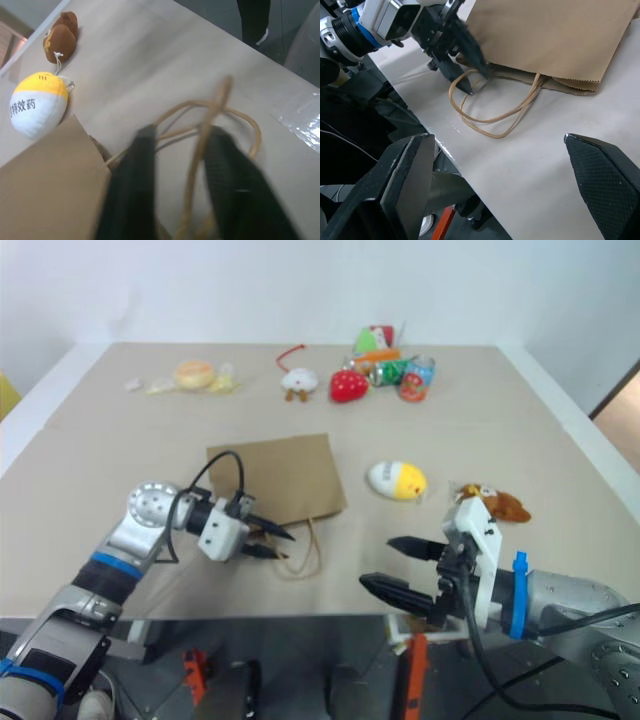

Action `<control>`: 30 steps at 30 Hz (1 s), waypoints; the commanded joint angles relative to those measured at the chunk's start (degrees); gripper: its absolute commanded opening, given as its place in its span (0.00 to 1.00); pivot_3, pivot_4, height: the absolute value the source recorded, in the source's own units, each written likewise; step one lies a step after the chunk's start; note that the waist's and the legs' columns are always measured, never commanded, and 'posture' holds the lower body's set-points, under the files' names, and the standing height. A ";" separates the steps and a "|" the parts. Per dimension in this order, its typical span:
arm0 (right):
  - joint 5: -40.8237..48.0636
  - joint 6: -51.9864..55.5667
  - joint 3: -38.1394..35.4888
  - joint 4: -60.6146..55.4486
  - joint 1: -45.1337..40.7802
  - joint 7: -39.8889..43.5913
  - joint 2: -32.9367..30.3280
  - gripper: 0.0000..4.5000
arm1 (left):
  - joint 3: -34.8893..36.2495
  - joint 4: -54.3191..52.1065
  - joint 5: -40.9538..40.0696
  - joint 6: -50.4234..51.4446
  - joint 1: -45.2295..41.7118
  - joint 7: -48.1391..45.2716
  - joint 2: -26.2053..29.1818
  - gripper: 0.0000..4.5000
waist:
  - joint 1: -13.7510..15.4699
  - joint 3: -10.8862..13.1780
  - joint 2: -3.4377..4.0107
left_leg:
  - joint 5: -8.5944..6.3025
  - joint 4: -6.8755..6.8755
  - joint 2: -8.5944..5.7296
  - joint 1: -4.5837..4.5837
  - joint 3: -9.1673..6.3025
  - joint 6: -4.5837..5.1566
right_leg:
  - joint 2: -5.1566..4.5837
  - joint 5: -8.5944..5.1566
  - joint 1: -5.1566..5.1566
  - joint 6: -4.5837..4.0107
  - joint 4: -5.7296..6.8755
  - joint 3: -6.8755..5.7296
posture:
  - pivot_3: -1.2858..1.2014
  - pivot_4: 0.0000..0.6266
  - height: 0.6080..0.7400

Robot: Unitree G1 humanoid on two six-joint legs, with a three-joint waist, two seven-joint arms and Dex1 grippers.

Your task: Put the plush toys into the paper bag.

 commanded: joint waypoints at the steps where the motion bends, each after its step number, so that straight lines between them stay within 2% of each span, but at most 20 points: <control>1: 1.01 -1.14 -0.72 -1.29 -0.24 -0.11 0.28 1.00 | 1.08 -0.70 -2.00 2.10 -0.65 0.04 0.42 0.01 | 0.00 0.00 0.00 | 0.00 0.00 0.00 0.00 0.00 0.00 | 0.00 0.00 0.00 0.00 0.00 0.00 | 0.52 0.24 1.00; 7: 0.67 -1.35 -0.04 -1.10 -0.80 -0.34 0.42 1.00 | 2.24 -2.42 -4.27 6.47 -0.07 0.27 0.74 0.01 | 0.00 0.00 0.00 | 0.00 0.00 0.00 0.00 0.00 0.00 | 0.01 0.00 0.00 0.00 0.00 0.00 | 0.52 0.24 1.00; 11: -0.13 -1.95 0.83 -1.18 -1.38 -0.77 0.89 1.00 | 6.89 -7.28 -11.55 22.31 -0.77 5.26 -0.08 0.01 | -0.01 0.00 0.00 | 0.00 0.00 0.01 -0.01 -0.01 0.00 | 0.01 0.00 0.00 0.00 0.00 -0.01 | 0.52 0.24 1.00; 14: 0.13 -2.31 2.07 -0.65 -2.89 -2.26 1.93 1.00 | 9.84 -9.85 -14.87 30.24 -1.20 8.00 -0.07 0.01 | -0.04 0.00 0.00 | 0.00 0.00 0.02 0.00 -0.02 0.00 | 0.01 0.00 0.00 0.01 0.00 -0.02 | 0.52 0.24 1.00; 18: 0.29 -2.90 6.90 0.21 -7.93 -6.07 6.10 1.00 | 15.71 -13.80 -24.31 48.52 -2.48 13.81 0.11 0.01 | -0.19 0.00 0.00 | 0.02 0.01 0.03 0.00 -0.05 0.02 | 0.05 0.02 -0.01 0.02 0.01 -0.02 | 0.52 0.24 1.00; 22: -1.45 -3.56 10.26 1.01 -11.16 -8.69 9.32 0.73 | 17.74 -17.04 -28.10 57.08 -2.02 16.67 -0.44 0.00 | -0.13 0.01 0.00 | 0.02 0.01 0.02 -0.01 -0.05 0.02 | 0.04 0.02 0.00 0.02 0.01 -0.03 | 0.52 0.24 1.00; 27: -5.46 -4.54 14.02 2.63 -14.74 -10.08 11.81 0.20 | 21.22 -17.16 -32.54 65.03 -3.67 21.99 -2.62 0.00 | -0.04 0.01 -0.01 | 0.02 0.01 0.00 -0.04 -0.05 0.02 | 0.02 0.02 -0.02 0.03 0.01 -0.03 | 0.52 0.24 1.00; 28: -6.13 -4.70 14.43 2.94 -15.22 -10.16 12.23 0.05 | 21.63 -17.22 -33.02 66.08 -3.89 22.60 -2.88 0.00 | -0.04 0.01 -0.01 | 0.02 0.01 0.01 -0.03 -0.06 0.02 | 0.03 0.02 -0.02 0.02 0.01 -0.03 | 0.52 0.24 1.00; 30: -8.60 -5.31 16.41 4.20 -17.39 -10.62 13.65 0.01 | 22.30 -17.20 -34.10 68.07 -4.29 23.82 -3.55 0.00 | -0.05 0.01 -0.01 | 0.02 0.01 0.00 -0.04 -0.05 0.02 | 0.03 0.03 -0.03 0.02 0.01 -0.03 | 0.52 0.24 1.00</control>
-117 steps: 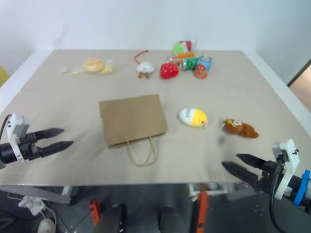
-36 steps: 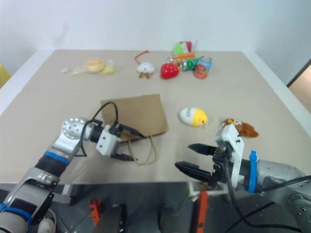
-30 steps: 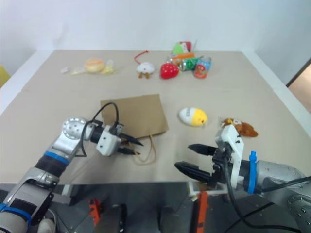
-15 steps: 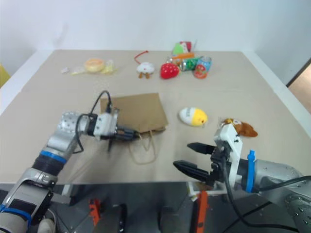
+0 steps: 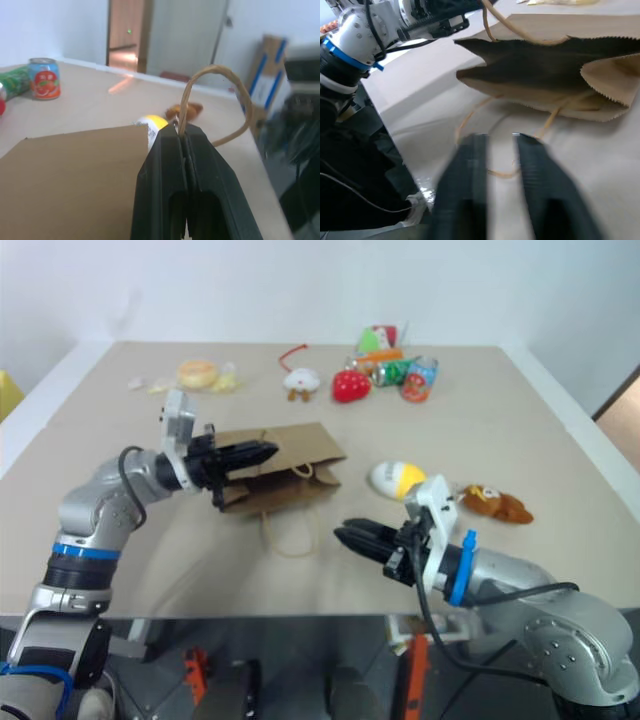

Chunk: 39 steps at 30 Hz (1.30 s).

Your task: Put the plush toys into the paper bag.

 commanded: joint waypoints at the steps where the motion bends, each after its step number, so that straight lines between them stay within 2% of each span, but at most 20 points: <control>1: -4.22 -2.16 2.62 1.34 -3.57 -0.75 2.05 0.01 | 2.54 -1.72 -2.50 2.93 -1.95 2.03 -0.76 0.00 | -0.01 0.00 0.00 | 0.00 0.00 0.00 0.00 0.00 0.00 | 0.01 0.00 0.00 0.00 0.00 0.00 | 0.52 0.24 1.00; 9: -21.43 -3.03 14.43 13.76 -16.57 -7.12 10.91 0.01 | 1.51 -2.45 -1.90 4.22 -0.86 4.08 -3.24 0.00 | -0.10 0.00 0.01 | 0.01 -0.03 0.01 0.00 0.02 -0.01 | 0.03 0.03 -0.06 -0.05 0.00 0.03 | 0.52 0.24 1.00; 15: -25.21 -1.17 16.81 16.46 -23.38 -7.96 17.00 0.01 | 1.52 -3.69 -2.22 5.20 0.06 4.99 -4.14 0.00 | -0.01 0.00 0.01 | 0.01 -0.08 0.01 -0.12 0.02 -0.02 | 0.03 0.02 -0.16 -0.03 0.00 0.02 | 0.52 0.24 1.00; 27: -36.76 -1.70 23.51 23.68 -26.20 -8.86 23.83 0.01 | 3.13 -6.18 -4.26 7.17 1.23 8.56 -5.29 0.00 | -0.03 0.00 0.01 | 0.02 -0.11 0.01 -0.12 0.01 -0.03 | 0.03 0.05 -0.21 -0.08 0.00 0.02 | 0.52 0.24 1.00; 31: -40.64 -3.83 23.53 27.41 -26.30 -9.39 25.85 0.01 | 3.97 -6.86 -5.48 8.37 1.05 10.03 -5.66 0.00 | -0.03 0.00 0.01 | 0.02 -0.11 0.01 -0.14 0.02 -0.03 | 0.02 0.05 -0.21 -0.07 0.00 0.02 | 0.52 0.24 1.00; 36: -48.71 -7.25 24.67 32.46 -24.31 -12.41 25.33 0.01 | 6.86 -6.66 -7.55 10.00 0.27 14.30 -6.63 0.00 | -0.03 0.00 0.01 | 0.02 -0.13 0.01 -0.15 0.02 -0.03 | 0.02 0.05 -0.24 -0.07 0.00 0.02 | 0.52 0.24 1.00; 39: -50.06 -8.25 23.56 32.70 -23.11 -13.25 26.82 0.01 | 8.47 -5.70 -7.49 9.71 -0.55 17.47 -7.36 0.00 | -0.03 0.00 0.01 | 0.02 -0.13 0.01 -0.15 0.02 -0.03 | 0.02 0.05 -0.25 -0.07 0.00 0.02 | 0.52 0.24 1.00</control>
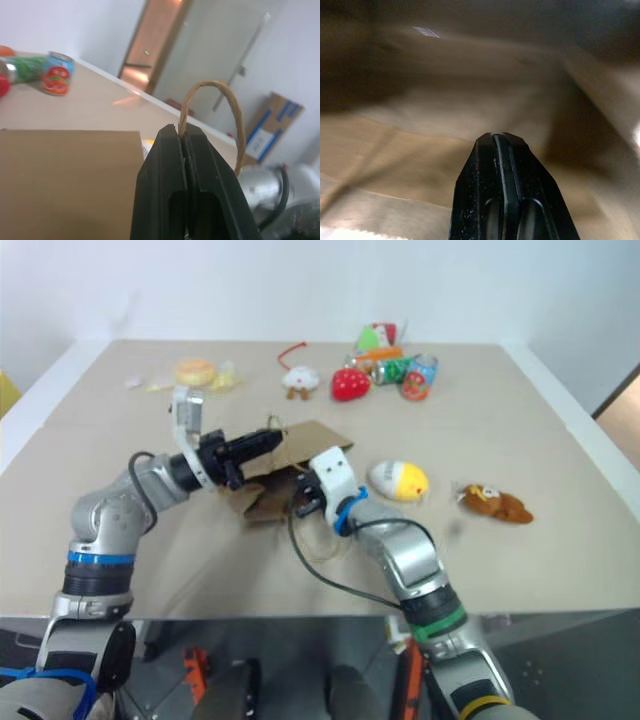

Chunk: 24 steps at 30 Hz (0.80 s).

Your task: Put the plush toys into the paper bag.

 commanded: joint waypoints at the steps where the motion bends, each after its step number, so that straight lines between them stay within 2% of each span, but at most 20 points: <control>1: -2.06 -2.10 -1.40 -0.91 1.29 -0.97 1.61 0.01 | 3.49 0.02 -0.74 -0.89 -2.75 4.47 -0.81 0.00 | 0.00 0.00 0.00 | 0.00 -0.01 0.00 0.00 0.01 0.00 | 0.00 0.00 -0.01 0.00 0.00 0.01 | 0.52 0.24 1.00; 8: -3.86 -1.71 1.41 -3.88 4.69 1.87 2.48 0.01 | 6.70 5.56 1.23 -3.44 -6.57 11.71 -2.42 0.00 | 0.00 0.00 0.00 | 0.01 -0.02 -0.01 -0.01 0.00 -0.01 | 0.00 0.00 -0.02 0.02 0.00 0.01 | 0.52 0.24 1.00; 13: -5.04 -0.73 1.76 -3.42 4.21 2.20 4.11 0.01 | 6.26 5.59 1.31 -4.06 -7.54 11.78 -3.41 0.00 | -0.02 0.00 0.00 | 0.01 -0.03 -0.01 -0.01 0.00 -0.03 | 0.00 0.00 -0.02 0.02 0.00 0.01 | 0.52 0.24 1.00; 18: -6.34 -0.17 0.39 -2.16 2.84 1.58 5.91 0.01 | -0.20 -3.14 5.18 -10.94 -6.89 4.98 -3.68 0.00 | -0.03 0.00 0.00 | 0.05 -0.06 -0.01 -0.03 0.01 -0.10 | 0.00 0.01 -0.03 0.01 0.00 0.01 | 0.52 0.24 1.00; 24: -6.17 0.61 -2.56 -2.38 1.82 1.22 7.21 0.01 | -1.57 -12.47 3.58 -15.83 -3.55 -0.84 -3.36 0.00 | -0.12 0.00 0.00 | 0.11 -0.30 -0.01 -0.03 0.04 -0.19 | 0.01 0.01 -0.17 0.00 0.00 0.06 | 0.52 0.24 1.00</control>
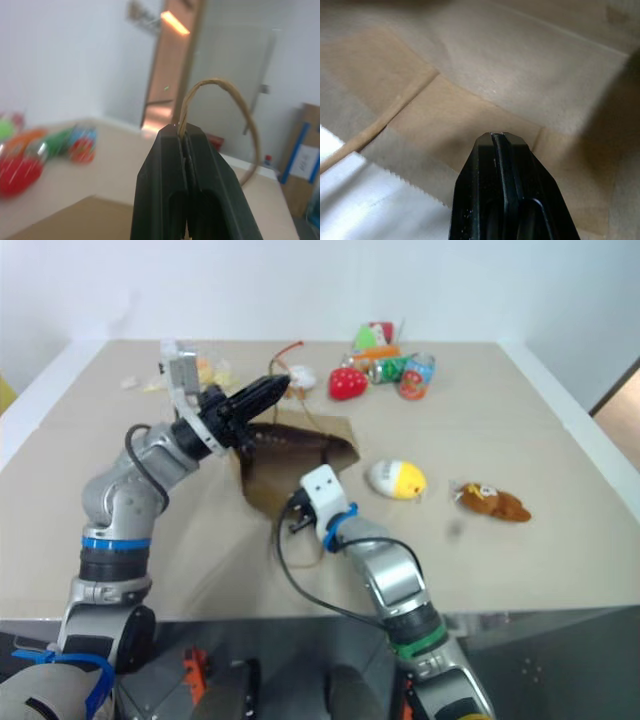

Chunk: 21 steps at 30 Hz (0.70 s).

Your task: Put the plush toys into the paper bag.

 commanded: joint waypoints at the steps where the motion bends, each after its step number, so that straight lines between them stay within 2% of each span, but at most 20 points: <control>1: 0.12 0.35 -2.59 -0.87 -1.71 -0.27 0.54 0.01 | 1.29 -5.22 -2.08 -1.93 1.35 -1.77 0.68 0.00 | 0.01 0.00 0.00 | 0.00 0.00 0.00 0.00 0.00 0.00 | 0.00 0.00 -0.01 0.00 0.00 0.00 | 0.52 0.24 1.00; 8: 0.33 0.71 -3.36 -1.09 -1.95 0.51 0.74 0.01 | 4.10 -6.15 -3.95 -2.78 3.05 -0.26 0.70 0.00 | 0.03 0.00 0.00 | 0.01 0.01 0.00 0.00 0.01 0.00 | 0.00 0.00 -0.01 0.00 0.00 0.00 | 0.52 0.24 1.00; 14: 0.75 1.00 -4.23 -1.23 -1.66 0.98 1.13 0.01 | 2.99 -7.07 -2.57 -4.99 6.18 -0.81 0.44 0.00 | 0.03 0.00 0.00 | 0.01 0.00 0.00 -0.01 0.01 0.00 | -0.01 -0.01 -0.01 0.01 -0.01 0.01 | 0.52 0.24 1.00; 21: 2.39 1.36 -6.42 -2.00 -1.71 1.34 2.15 0.01 | 0.67 0.59 6.00 -13.76 9.61 -2.70 0.63 0.00 | 0.03 0.00 0.00 | 0.01 0.01 0.00 0.00 0.02 0.00 | 0.00 0.01 -0.01 -0.01 -0.01 0.01 | 0.52 0.24 1.00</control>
